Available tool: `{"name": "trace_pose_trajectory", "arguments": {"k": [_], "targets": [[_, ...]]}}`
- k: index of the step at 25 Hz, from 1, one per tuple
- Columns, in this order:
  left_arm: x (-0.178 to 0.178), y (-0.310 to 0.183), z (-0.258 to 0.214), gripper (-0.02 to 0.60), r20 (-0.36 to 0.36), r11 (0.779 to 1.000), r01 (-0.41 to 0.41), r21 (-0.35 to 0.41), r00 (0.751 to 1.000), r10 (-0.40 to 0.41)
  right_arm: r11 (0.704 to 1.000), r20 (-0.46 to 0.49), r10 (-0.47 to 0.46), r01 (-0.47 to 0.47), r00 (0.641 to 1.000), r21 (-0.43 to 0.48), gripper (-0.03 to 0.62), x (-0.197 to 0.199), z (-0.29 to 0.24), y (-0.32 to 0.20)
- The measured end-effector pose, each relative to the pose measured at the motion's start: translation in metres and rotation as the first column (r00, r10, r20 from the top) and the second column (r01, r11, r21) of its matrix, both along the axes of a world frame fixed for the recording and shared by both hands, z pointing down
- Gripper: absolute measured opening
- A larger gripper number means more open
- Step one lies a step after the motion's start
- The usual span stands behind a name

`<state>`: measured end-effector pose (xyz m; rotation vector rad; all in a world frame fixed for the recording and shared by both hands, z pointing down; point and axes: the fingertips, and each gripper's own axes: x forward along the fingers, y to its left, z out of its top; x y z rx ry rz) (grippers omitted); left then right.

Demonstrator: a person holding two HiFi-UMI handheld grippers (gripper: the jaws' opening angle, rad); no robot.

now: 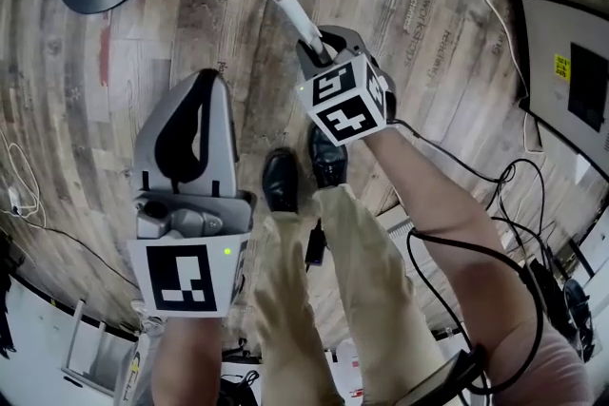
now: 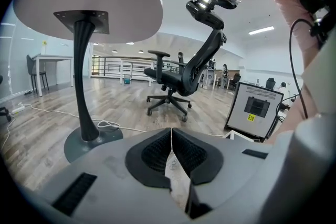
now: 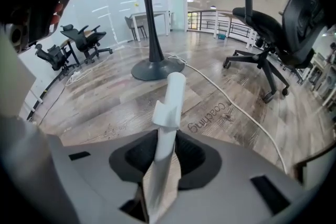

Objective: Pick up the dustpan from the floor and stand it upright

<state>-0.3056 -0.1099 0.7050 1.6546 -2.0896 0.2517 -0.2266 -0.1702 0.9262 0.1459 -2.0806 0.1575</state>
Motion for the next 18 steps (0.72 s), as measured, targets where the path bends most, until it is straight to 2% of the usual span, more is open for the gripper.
{"name": "trace_pose_trajectory", "arguments": {"k": [11, 18], "targets": [[0.032, -0.019, -0.097, 0.015, 0.009, 0.995, -0.062, 0.072, 0.998, 0.062, 0.988, 0.076, 0.12, -0.126, 0.99, 0.088, 0.097, 0.037, -0.124, -0.036], [0.067, -0.017, -0.161, 0.015, 0.009, 0.984, -0.138, 0.111, 0.99, 0.137, 0.959, 0.116, 0.224, -0.24, 0.968, 0.151, 0.092, 0.077, -0.205, -0.054]]}}
